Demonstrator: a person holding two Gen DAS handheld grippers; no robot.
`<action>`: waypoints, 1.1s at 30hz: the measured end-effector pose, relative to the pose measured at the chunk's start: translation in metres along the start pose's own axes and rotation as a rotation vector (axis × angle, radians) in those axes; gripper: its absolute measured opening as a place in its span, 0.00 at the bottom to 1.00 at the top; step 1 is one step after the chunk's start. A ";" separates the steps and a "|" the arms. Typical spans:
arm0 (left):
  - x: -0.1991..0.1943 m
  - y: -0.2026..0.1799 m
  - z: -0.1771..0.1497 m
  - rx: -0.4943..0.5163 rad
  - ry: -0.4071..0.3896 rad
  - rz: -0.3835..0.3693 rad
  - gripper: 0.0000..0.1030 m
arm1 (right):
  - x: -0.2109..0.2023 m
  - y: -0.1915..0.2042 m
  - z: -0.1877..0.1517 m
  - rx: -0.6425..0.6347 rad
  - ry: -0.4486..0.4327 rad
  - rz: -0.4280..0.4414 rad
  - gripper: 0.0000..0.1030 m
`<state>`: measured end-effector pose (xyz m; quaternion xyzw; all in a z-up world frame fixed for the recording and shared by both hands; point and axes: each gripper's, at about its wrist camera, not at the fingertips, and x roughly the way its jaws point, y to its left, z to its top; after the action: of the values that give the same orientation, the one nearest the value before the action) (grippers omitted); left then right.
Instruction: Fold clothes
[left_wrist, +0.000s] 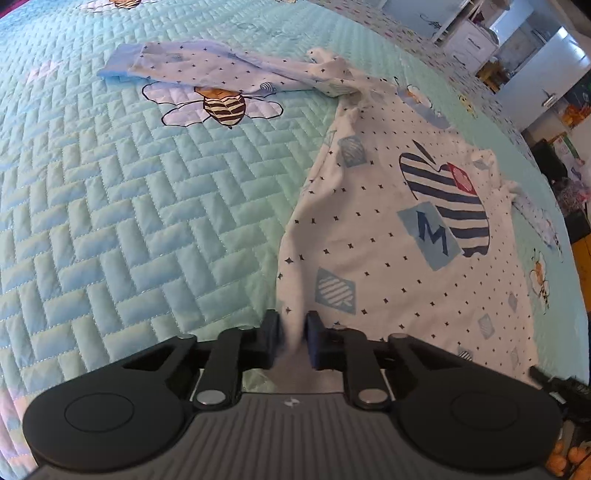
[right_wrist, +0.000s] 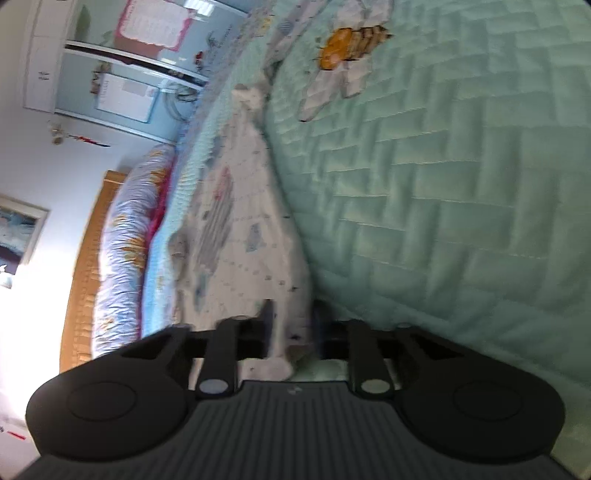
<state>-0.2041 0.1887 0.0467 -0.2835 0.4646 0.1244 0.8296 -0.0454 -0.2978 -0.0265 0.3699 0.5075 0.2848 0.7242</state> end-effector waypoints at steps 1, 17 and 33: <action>-0.001 -0.001 0.000 0.006 -0.004 0.017 0.03 | 0.000 0.001 -0.001 -0.008 -0.002 -0.007 0.05; -0.011 0.000 0.002 0.032 -0.010 0.095 0.03 | -0.021 0.020 -0.013 0.000 -0.031 -0.047 0.05; -0.025 0.033 0.007 -0.017 -0.009 0.100 0.26 | -0.056 0.031 -0.017 -0.028 -0.171 -0.251 0.28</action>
<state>-0.2279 0.2207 0.0593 -0.2664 0.4734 0.1706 0.8221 -0.0812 -0.3206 0.0246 0.3160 0.4823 0.1666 0.7998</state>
